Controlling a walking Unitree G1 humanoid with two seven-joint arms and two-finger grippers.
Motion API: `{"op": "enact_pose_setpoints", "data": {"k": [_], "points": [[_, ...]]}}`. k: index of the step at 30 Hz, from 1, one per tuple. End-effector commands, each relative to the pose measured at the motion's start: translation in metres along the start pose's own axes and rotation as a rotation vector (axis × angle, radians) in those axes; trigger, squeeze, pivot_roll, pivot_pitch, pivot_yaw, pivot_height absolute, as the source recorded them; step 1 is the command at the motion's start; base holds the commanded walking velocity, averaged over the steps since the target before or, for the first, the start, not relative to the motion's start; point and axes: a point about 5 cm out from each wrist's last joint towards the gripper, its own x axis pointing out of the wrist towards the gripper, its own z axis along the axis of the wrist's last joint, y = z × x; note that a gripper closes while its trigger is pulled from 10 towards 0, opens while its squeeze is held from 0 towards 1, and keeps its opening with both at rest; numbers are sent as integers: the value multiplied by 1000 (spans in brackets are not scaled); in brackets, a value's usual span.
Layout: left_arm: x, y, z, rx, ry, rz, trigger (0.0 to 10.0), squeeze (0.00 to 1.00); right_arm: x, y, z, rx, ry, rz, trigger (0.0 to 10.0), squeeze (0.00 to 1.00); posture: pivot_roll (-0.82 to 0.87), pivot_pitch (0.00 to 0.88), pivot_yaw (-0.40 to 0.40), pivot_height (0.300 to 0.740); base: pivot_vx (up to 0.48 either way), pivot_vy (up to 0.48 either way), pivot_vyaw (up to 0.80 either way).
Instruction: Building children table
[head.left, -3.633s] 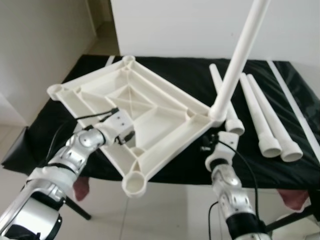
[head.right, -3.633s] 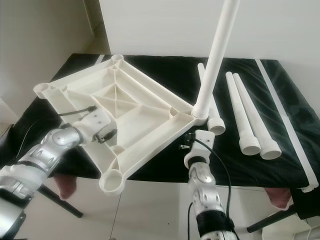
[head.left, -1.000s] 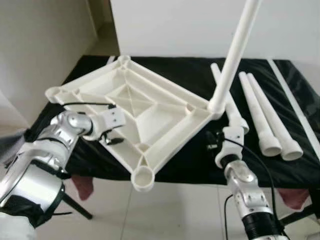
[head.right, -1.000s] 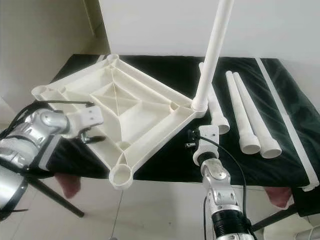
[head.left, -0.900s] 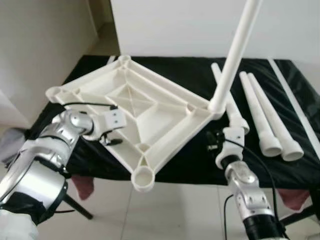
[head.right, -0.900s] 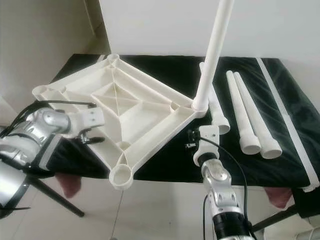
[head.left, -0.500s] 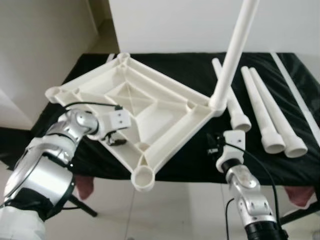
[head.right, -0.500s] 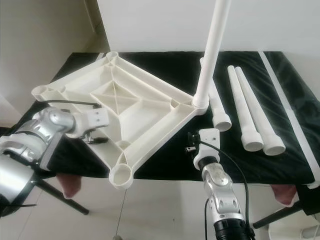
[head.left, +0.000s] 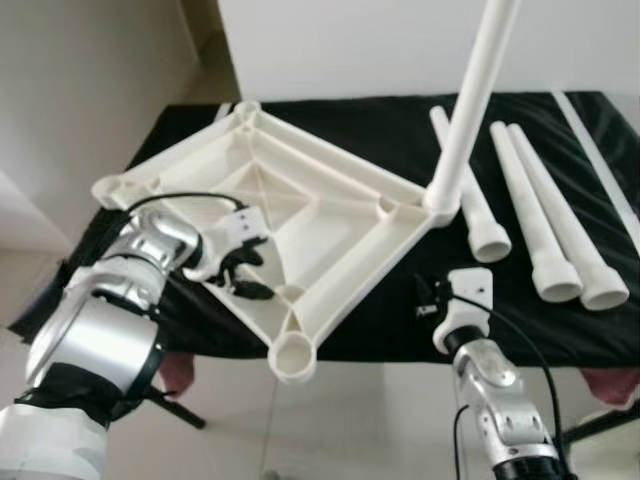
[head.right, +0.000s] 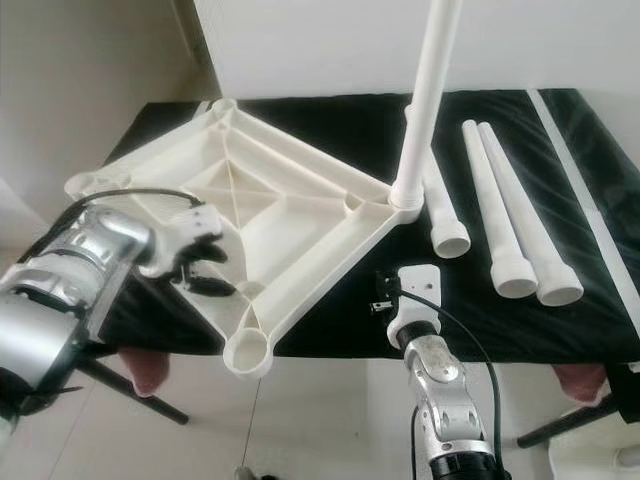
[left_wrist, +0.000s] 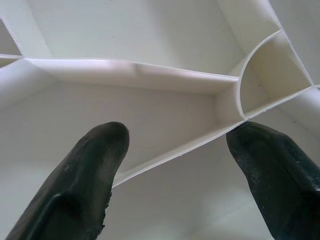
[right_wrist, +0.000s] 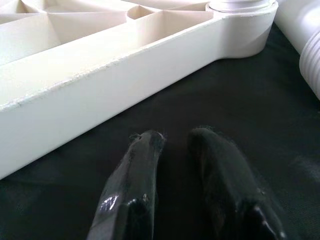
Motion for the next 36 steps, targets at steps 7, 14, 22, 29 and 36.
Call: {"op": "enact_pose_setpoints", "data": {"k": [7, 14, 22, 29, 36], "points": [[5, -4, -8, -36, 14, -20, 10000, 0, -4, 6, -8, 10, 45, 11, 10000, 0, -53, 143, 124, 740, 0, 0, 0], [7, -2, -32, 178, 306, 89, 10000, 0, -6, 4, -9, 9, 49, 0, 10000, 0, -54, 151, 126, 740, 0, 0, 0], [9, -2, -31, 147, 301, 113, 10000, 0, -6, 4, -8, 8, 49, -3, 10000, 0, -59, 155, 127, 740, 0, 0, 0], [6, 7, -24, -127, 136, 250, 10000, 0, -9, 3, -8, 9, 51, -15, 10000, 0, -62, 158, 134, 740, 0, 0, 0], [2, 12, -22, -184, 97, 321, 10000, 0, -9, 1, -8, 9, 50, -20, 10000, 0, -59, 156, 136, 740, 0, 0, 0]]}}
